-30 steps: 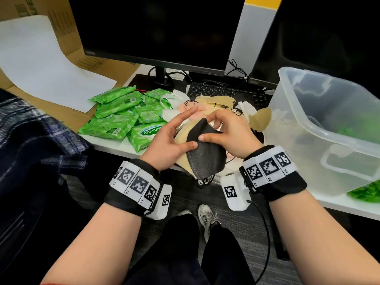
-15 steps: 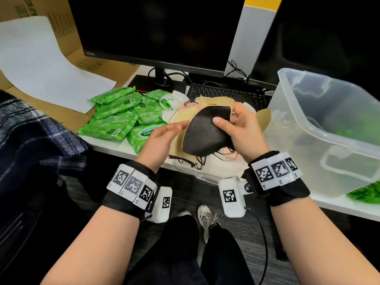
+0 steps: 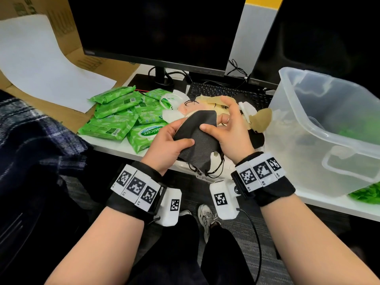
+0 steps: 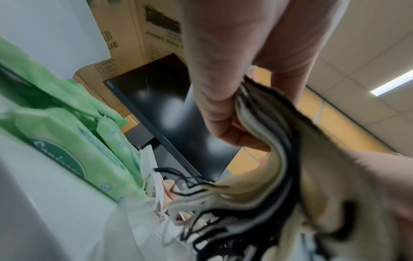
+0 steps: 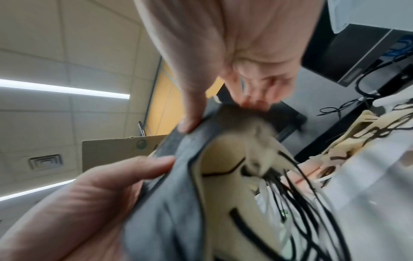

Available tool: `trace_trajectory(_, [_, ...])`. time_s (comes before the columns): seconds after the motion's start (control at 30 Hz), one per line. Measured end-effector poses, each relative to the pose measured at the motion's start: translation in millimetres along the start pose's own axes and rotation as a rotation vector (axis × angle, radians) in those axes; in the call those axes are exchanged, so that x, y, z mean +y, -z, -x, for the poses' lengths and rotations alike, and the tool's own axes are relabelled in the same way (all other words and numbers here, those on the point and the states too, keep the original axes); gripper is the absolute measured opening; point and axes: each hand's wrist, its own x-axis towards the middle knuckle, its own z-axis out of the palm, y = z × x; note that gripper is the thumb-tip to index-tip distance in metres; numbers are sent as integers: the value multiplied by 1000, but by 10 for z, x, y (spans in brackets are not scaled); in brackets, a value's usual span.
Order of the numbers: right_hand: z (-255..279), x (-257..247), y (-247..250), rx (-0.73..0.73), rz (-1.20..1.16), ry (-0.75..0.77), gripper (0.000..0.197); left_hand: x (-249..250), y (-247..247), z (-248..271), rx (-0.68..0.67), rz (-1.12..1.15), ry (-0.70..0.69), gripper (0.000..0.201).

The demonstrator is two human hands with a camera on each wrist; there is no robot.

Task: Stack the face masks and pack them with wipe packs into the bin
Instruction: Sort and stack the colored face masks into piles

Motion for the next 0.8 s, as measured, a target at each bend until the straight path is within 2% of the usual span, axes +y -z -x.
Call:
trace_trajectory(0.07, [-34,35,8,-24,107,-29,73,30,38,3,-22,-22,-46,59])
trace_trajectory(0.17, [-42,60,26,-222,157,-14,51,79,88,-5,-28,-17,-65,80])
trace_trajectory(0.23, [-41,41,22,-248,0,-31,36,85,92,-42,150,16,-48,80])
trace_trajectory(0.3, [-68,51,-4,-175,-146,-14,39,68,82,-100,413,115,-10,66])
trace_trajectory(0.37, [-91,48,-38,-85,-181,-7,43,54,22,-138,514,207,78,62])
trace_trajectory(0.47, [-101,6,-136,-104,-101,-23,39,15,-63,-227,447,323,151,75])
trace_trajectory(0.57, [-159,13,-212,-197,-127,-74,57,18,-58,-275,413,258,127,77])
trace_trajectory(0.67, [-251,-7,-215,-228,-142,-132,72,38,36,-279,456,283,62,77])
trace_trajectory(0.73, [-316,-7,-196,-230,-178,-162,62,44,141,-261,489,275,-4,83])
trace_trajectory(0.8, [-408,-23,-189,-232,-190,-175,49,35,273,-249,466,156,-128,88])
